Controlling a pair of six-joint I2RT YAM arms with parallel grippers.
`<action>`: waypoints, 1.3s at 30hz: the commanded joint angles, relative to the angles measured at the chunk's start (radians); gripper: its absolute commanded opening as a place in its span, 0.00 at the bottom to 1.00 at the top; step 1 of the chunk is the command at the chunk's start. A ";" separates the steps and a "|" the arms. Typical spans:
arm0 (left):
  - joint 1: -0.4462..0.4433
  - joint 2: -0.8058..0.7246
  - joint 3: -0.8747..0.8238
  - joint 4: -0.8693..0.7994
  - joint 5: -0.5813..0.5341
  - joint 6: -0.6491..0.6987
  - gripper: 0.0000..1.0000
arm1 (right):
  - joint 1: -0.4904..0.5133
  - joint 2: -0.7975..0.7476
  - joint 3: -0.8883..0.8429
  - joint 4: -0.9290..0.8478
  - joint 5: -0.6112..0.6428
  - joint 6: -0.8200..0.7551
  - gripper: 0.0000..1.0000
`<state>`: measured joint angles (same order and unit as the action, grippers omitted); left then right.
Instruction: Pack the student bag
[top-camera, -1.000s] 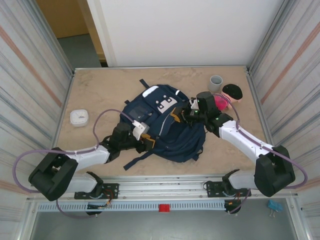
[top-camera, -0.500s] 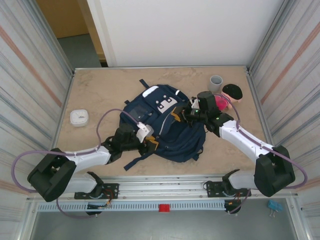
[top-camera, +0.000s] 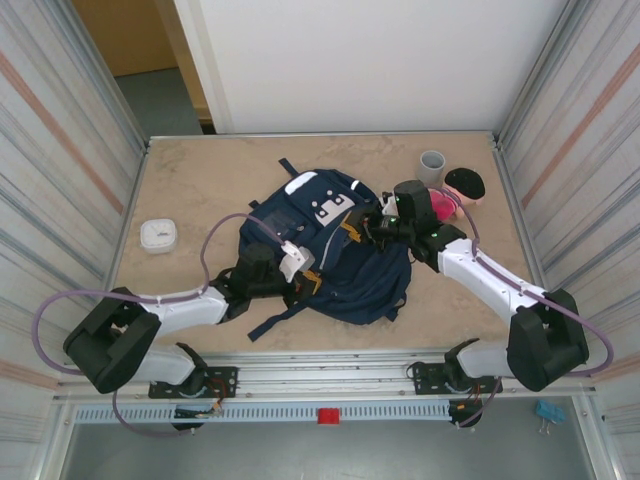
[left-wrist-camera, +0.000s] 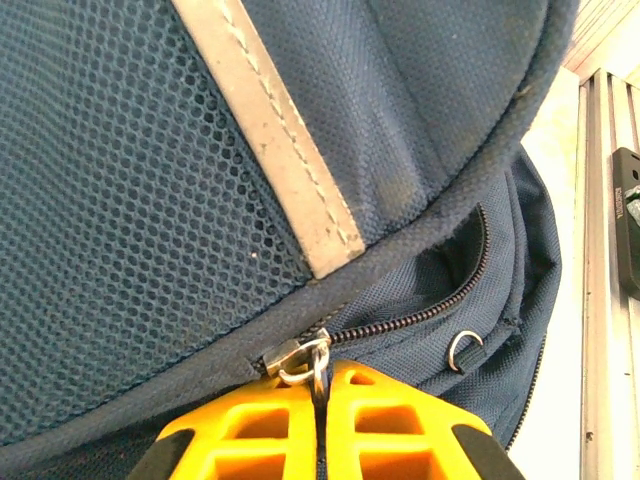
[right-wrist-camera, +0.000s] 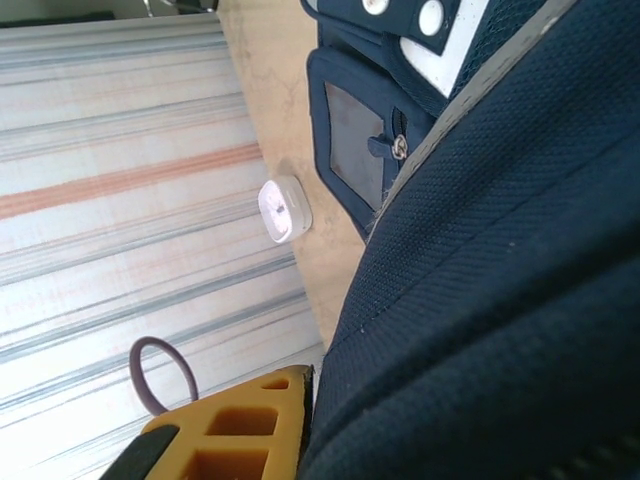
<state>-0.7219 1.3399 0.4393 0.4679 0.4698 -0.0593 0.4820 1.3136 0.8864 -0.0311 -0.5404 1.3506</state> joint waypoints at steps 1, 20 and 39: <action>-0.007 -0.016 0.005 0.022 -0.019 -0.010 0.00 | -0.001 -0.055 -0.007 0.008 0.023 -0.009 0.32; -0.021 -0.101 -0.025 -0.019 0.031 -0.055 0.00 | 0.214 -0.041 -0.173 0.182 0.286 0.101 0.06; -0.132 -0.116 0.085 -0.041 0.024 -0.026 0.46 | 0.221 0.027 0.013 -0.060 0.106 -0.249 0.03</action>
<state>-0.8413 1.2526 0.4713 0.3897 0.4526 -0.1501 0.7101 1.3388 0.8272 0.0090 -0.3206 1.2884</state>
